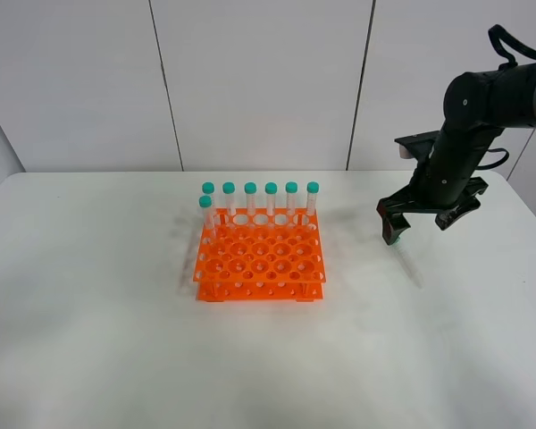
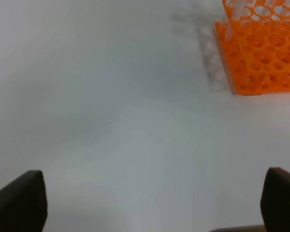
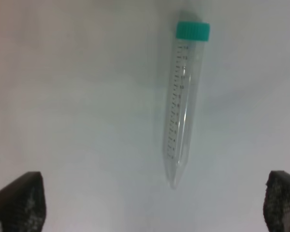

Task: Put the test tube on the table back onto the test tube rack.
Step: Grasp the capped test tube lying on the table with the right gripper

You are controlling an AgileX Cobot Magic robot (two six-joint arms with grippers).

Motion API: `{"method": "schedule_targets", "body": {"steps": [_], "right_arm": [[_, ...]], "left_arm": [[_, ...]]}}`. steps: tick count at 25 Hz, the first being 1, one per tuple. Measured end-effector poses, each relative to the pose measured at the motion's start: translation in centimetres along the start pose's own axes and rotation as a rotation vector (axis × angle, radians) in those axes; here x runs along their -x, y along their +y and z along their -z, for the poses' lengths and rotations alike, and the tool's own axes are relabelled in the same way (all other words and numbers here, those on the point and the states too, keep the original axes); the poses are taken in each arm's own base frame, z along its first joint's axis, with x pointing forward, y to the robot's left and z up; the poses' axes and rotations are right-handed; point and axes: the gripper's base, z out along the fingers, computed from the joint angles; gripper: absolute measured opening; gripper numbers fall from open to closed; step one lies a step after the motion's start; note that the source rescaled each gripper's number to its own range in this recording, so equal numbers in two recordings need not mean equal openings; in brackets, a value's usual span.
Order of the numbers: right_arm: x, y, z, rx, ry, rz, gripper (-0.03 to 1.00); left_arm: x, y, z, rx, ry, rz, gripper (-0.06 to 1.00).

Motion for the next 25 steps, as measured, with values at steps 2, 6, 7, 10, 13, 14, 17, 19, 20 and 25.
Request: {"method": "schedule_targets", "body": {"steps": [2,6,7,10,13,14,17,19,20,25], "right_arm": [[0.1,0.0,-0.5,0.001,0.010,-0.003,0.97],[0.1,0.0,-1.6,0.003,0.036,-0.002,0.96],[0.1,0.1,-1.8,0.003,0.041,-0.004,0.96],[0.0,0.1,-2.6,0.005,0.060,-0.021,0.96],[0.0,0.1,-3.4,0.005,0.076,-0.027,0.96],[0.0,0.1,-3.7,0.006,0.078,-0.032,0.96],[0.0,0.0,-4.5,0.008,0.088,-0.051,0.94],[0.0,-0.5,-4.9,0.018,0.092,-0.074,0.92],[0.0,-0.7,-5.0,0.032,0.088,-0.092,0.92],[-0.1,-2.6,-5.0,0.110,0.050,-0.189,0.92]], "left_arm": [[0.0,0.0,0.0,0.000,0.000,0.000,1.00],[0.0,0.0,0.0,0.000,0.000,0.000,1.00],[0.0,0.0,0.0,0.000,0.000,0.000,1.00],[0.0,0.0,0.0,0.000,0.000,0.000,1.00],[0.0,0.0,0.0,0.000,0.000,0.000,1.00],[0.0,0.0,0.0,0.000,0.000,0.000,1.00],[0.0,0.0,0.0,0.000,0.000,0.000,1.00],[0.0,0.0,0.0,0.000,0.000,0.000,1.00],[0.0,0.0,0.0,0.000,0.000,0.000,1.00],[0.0,0.0,0.0,0.000,0.000,0.000,1.00]]}}
